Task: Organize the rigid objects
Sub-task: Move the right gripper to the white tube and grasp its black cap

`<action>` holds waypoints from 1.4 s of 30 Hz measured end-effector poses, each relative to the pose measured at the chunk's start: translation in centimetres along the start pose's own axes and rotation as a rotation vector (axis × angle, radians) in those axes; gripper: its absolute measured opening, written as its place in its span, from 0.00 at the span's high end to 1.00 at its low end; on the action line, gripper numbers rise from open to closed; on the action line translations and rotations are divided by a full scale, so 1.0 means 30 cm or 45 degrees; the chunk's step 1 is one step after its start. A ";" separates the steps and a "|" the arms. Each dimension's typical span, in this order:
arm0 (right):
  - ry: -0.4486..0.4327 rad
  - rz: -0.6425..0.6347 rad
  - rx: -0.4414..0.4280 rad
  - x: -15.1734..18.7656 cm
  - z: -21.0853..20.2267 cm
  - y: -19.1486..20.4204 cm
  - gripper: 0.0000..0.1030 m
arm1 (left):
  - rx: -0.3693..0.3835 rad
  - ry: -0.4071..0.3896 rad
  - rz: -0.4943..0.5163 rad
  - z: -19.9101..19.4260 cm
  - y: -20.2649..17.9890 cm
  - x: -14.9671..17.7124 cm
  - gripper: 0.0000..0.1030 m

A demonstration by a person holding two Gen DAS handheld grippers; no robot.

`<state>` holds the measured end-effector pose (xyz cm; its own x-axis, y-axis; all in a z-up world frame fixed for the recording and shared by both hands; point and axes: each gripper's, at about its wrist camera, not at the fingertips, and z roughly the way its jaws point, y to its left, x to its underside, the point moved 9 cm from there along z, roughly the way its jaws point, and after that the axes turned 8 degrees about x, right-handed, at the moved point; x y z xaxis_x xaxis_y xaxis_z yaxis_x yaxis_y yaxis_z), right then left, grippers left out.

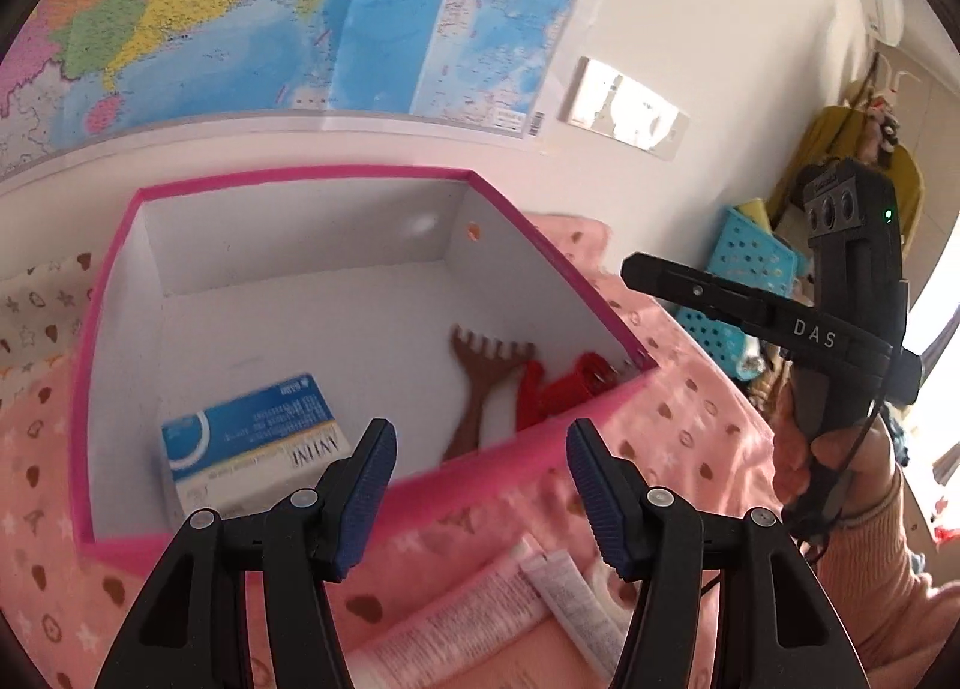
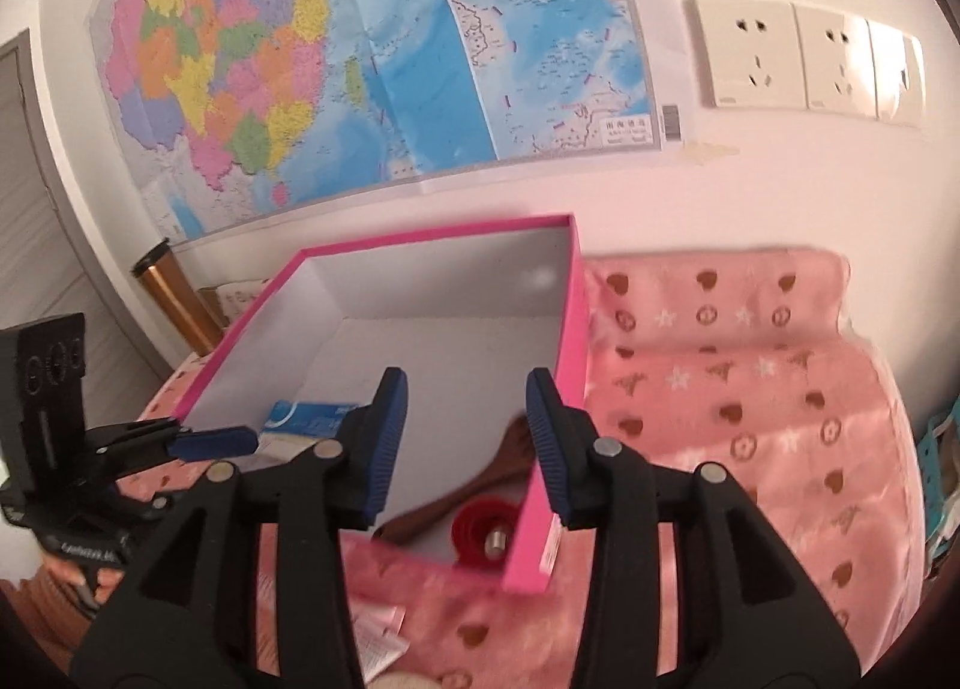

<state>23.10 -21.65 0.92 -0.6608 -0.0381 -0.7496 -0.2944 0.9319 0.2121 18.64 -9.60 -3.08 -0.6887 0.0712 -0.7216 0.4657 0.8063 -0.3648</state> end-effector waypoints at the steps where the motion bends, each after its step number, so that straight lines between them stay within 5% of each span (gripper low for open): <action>1: 0.004 -0.005 -0.007 0.017 -0.013 0.010 0.58 | -0.013 -0.014 0.022 -0.017 -0.010 0.009 0.40; 13: 0.214 -0.018 -0.230 0.350 -0.101 0.123 0.58 | 0.053 0.021 0.036 -0.068 -0.081 0.148 0.39; 22: 0.395 -0.045 -0.261 0.561 -0.089 0.210 0.58 | 0.079 0.107 0.009 -0.024 -0.114 0.268 0.39; 35: 0.411 -0.051 -0.221 0.673 -0.097 0.267 0.58 | 0.089 0.148 -0.027 0.011 -0.103 0.309 0.39; 38: 0.402 -0.040 -0.213 0.667 -0.097 0.255 0.73 | 0.096 0.155 -0.026 0.016 -0.107 0.313 0.39; 42: 0.394 -0.055 -0.196 0.660 -0.103 0.246 0.74 | 0.104 0.160 -0.026 0.024 -0.113 0.315 0.39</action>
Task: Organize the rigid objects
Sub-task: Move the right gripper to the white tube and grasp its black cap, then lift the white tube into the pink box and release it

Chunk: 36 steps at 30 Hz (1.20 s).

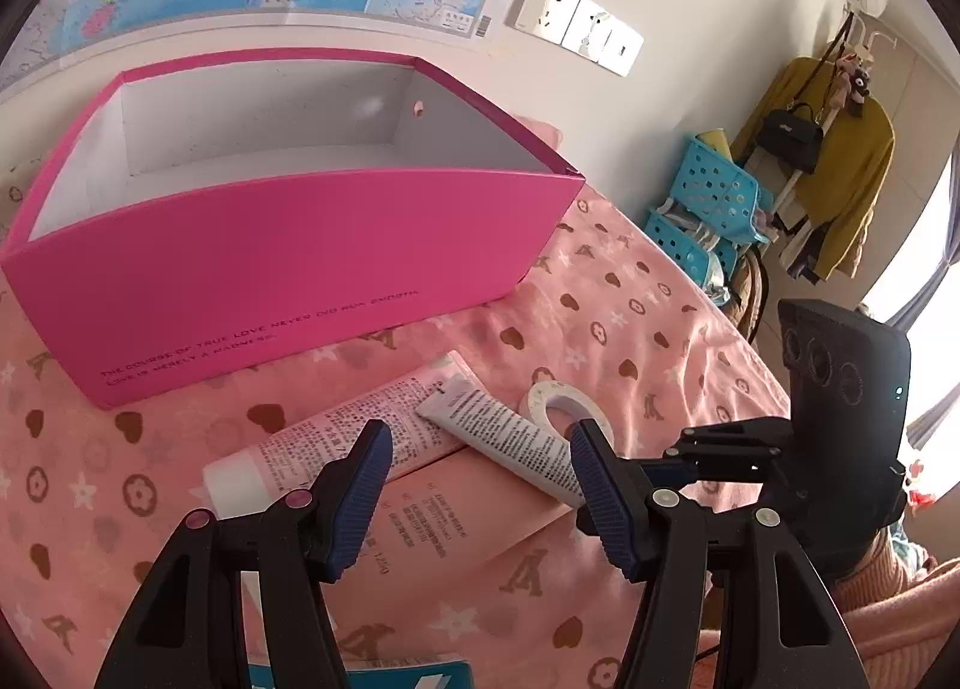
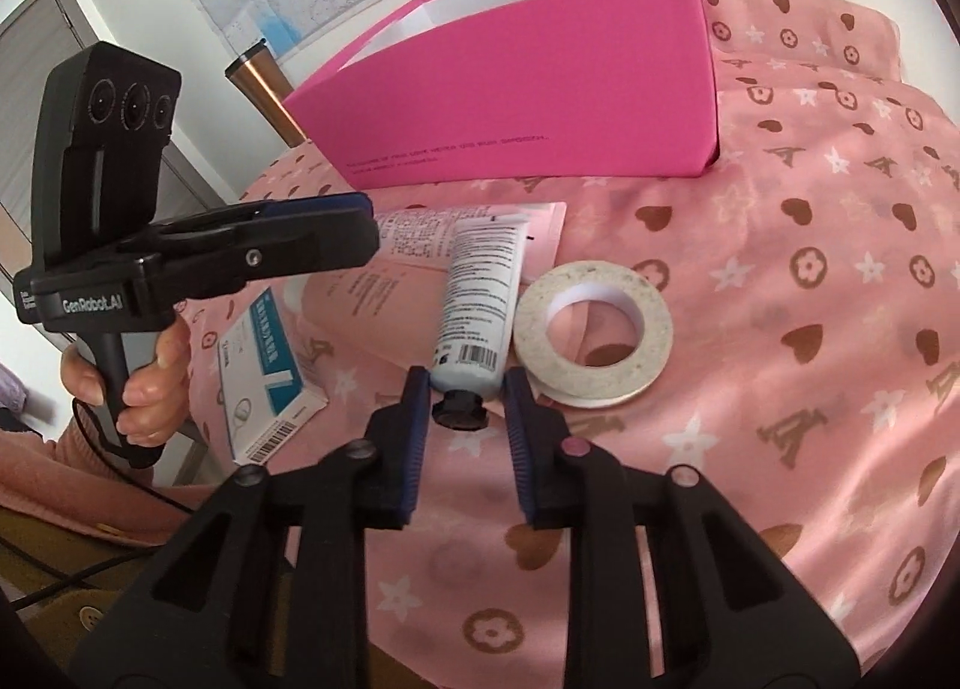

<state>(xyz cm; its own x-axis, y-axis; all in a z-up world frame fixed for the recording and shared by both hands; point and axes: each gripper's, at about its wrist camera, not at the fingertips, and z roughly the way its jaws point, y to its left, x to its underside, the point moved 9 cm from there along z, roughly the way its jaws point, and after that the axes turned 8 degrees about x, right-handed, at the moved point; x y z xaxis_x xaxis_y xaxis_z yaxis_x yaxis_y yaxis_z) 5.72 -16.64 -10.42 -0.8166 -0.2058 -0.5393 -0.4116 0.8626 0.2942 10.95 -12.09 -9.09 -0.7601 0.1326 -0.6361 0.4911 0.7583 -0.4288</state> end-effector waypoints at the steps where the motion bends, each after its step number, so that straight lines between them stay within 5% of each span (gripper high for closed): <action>1: -0.008 -0.008 0.007 -0.005 -0.004 0.002 0.74 | 0.002 0.003 0.001 0.004 0.000 0.000 0.39; 15: -0.133 0.034 -0.002 -0.097 -0.073 -0.090 0.74 | -0.014 0.073 0.044 0.069 -0.008 0.003 0.39; 26: -0.150 0.133 -0.069 -0.159 -0.063 -0.184 0.74 | -0.106 0.142 0.265 0.187 -0.054 -0.085 0.39; 36: -0.162 0.156 -0.045 -0.216 -0.032 -0.253 0.72 | -0.140 0.197 0.371 0.275 -0.071 -0.113 0.62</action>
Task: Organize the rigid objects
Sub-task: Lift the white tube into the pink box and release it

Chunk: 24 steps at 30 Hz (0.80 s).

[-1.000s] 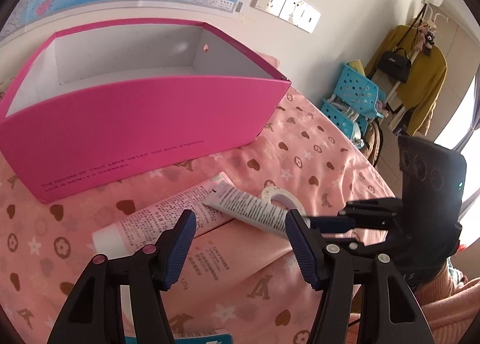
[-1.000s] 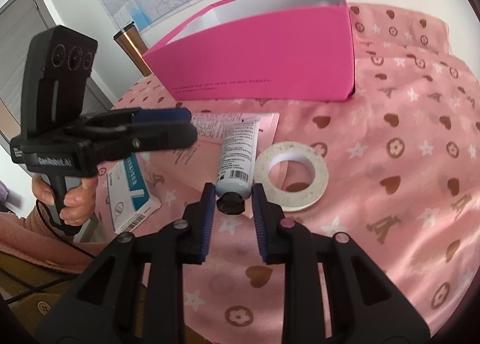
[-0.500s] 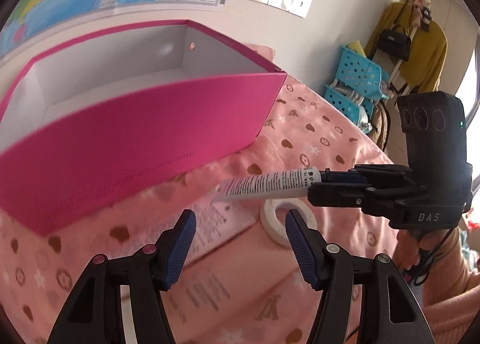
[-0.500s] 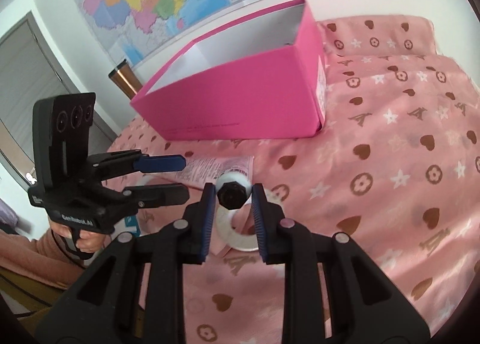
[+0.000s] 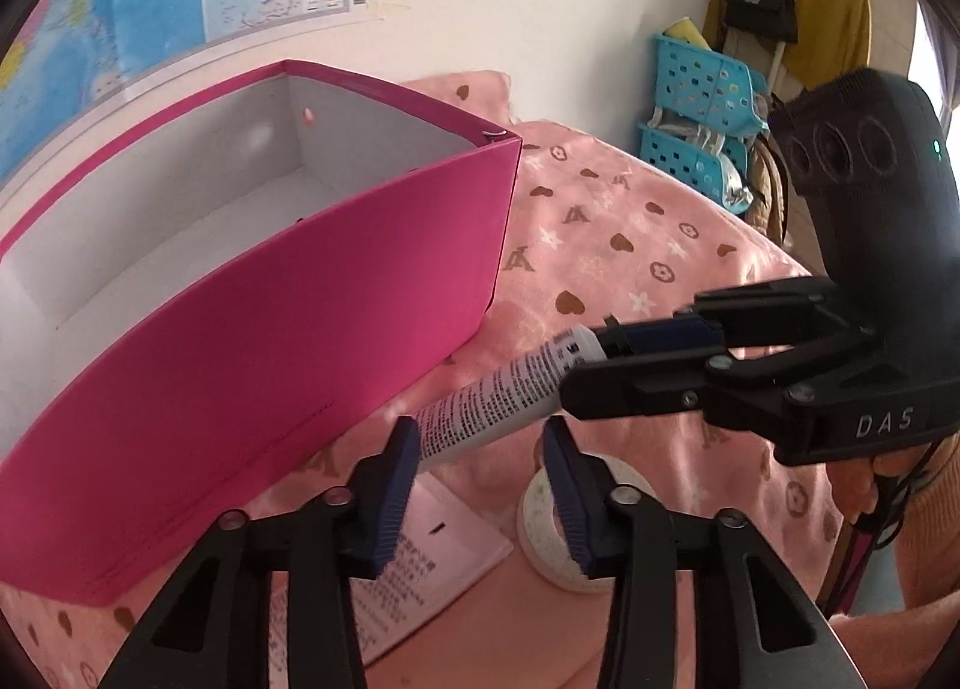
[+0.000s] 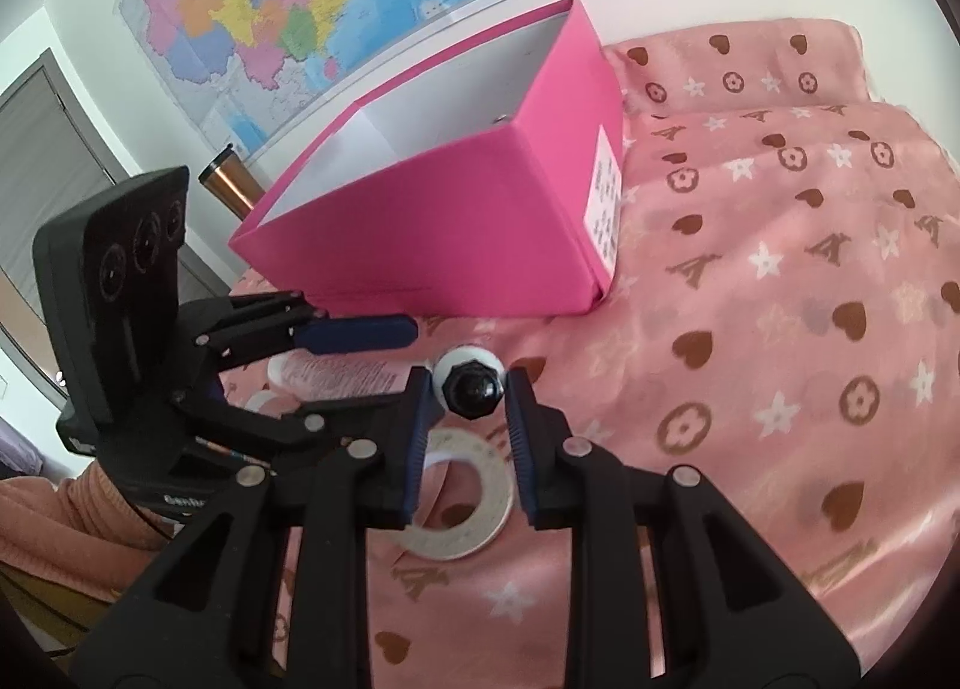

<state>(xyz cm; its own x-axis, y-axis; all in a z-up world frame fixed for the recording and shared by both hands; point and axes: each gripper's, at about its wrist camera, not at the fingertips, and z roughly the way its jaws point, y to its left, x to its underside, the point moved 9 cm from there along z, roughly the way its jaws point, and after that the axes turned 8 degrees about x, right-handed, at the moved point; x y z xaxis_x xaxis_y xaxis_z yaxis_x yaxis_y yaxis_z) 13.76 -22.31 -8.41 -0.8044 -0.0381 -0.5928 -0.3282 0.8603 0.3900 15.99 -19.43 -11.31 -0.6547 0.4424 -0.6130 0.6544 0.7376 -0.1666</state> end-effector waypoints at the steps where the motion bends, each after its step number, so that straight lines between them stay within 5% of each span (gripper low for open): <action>1: -0.004 0.004 -0.005 -0.010 0.003 -0.006 0.72 | 0.002 0.005 0.005 0.007 -0.002 -0.003 0.65; 15: -0.050 0.086 -0.039 -0.079 0.010 -0.033 0.74 | 0.000 -0.004 -0.014 0.009 0.004 -0.004 0.72; 24: -0.200 0.023 -0.116 -0.182 -0.164 0.083 0.75 | -0.014 -0.182 0.000 -0.192 -0.031 -0.063 0.72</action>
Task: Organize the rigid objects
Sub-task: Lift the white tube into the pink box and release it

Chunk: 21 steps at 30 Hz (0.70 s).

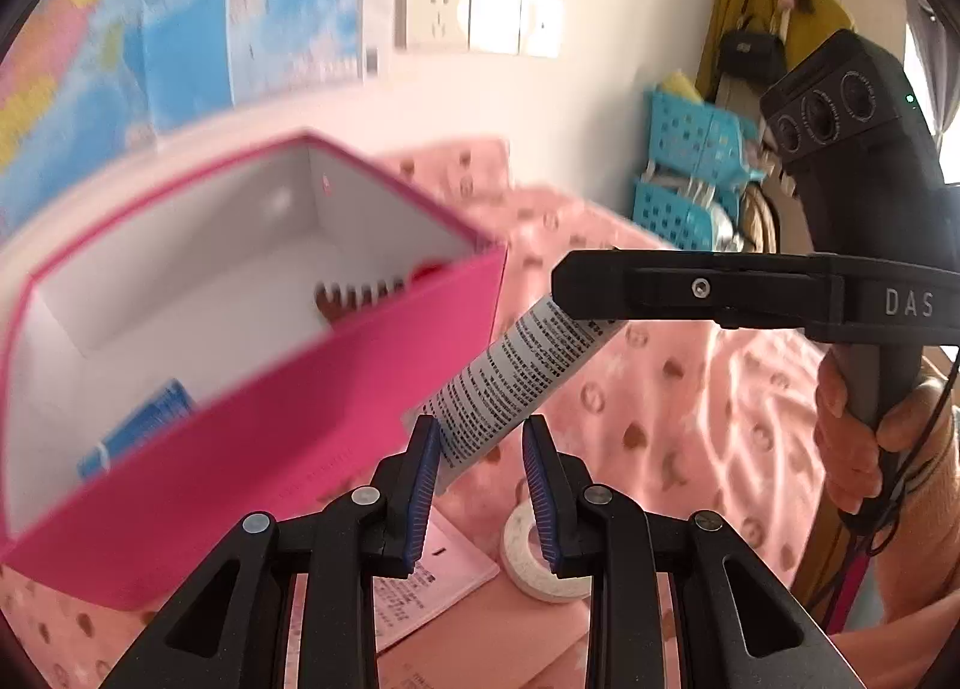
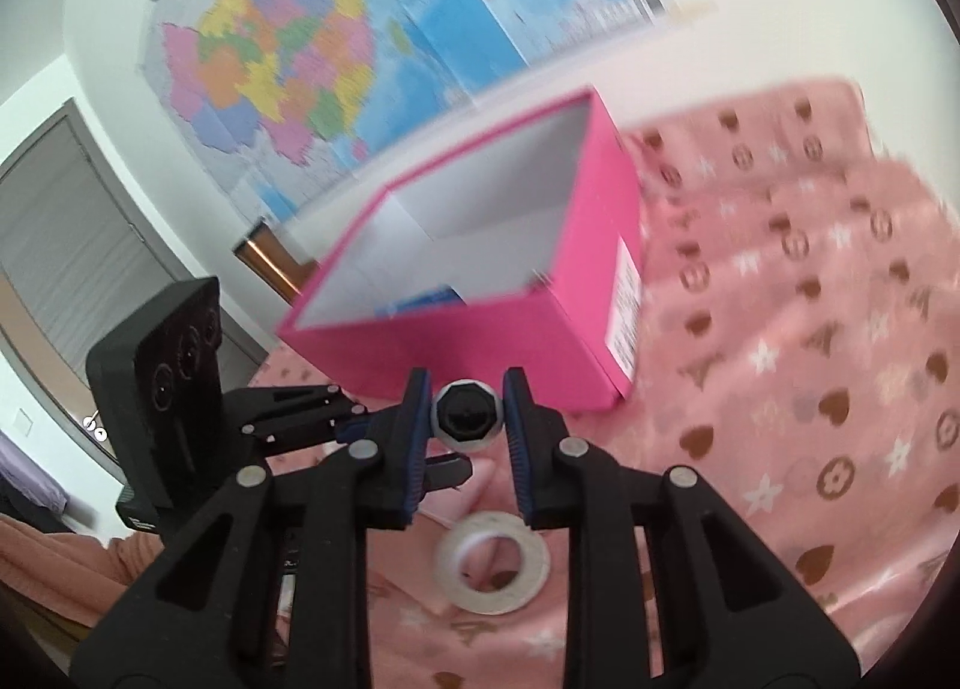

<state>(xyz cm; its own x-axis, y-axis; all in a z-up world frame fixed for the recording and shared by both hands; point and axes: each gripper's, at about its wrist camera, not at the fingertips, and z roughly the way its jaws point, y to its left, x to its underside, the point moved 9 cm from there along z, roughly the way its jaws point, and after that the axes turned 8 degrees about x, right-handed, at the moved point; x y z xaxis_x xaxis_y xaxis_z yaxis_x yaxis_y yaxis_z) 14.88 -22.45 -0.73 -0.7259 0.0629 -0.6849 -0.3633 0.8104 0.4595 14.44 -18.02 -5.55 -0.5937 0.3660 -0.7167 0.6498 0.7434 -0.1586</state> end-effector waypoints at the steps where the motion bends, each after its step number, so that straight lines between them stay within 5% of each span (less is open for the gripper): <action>1: -0.016 -0.011 -0.011 -0.018 -0.011 0.018 0.75 | -0.012 -0.022 0.006 -0.024 0.000 -0.016 0.72; 9: -0.110 -0.090 -0.090 -0.202 0.000 0.126 0.75 | -0.124 -0.156 0.054 -0.151 0.070 -0.185 0.72; 21: 0.024 0.014 -0.009 -0.240 0.237 0.003 0.74 | -0.194 -0.019 -0.073 -0.004 0.256 -0.185 0.72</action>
<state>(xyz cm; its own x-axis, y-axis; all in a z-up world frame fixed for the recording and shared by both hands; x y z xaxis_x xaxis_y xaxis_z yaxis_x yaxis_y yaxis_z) 24.22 -18.68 0.23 -0.7407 0.0606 -0.6691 -0.3594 0.8057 0.4708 22.65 -14.27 -2.70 -0.6199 0.3133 -0.7194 0.5348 0.8396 -0.0951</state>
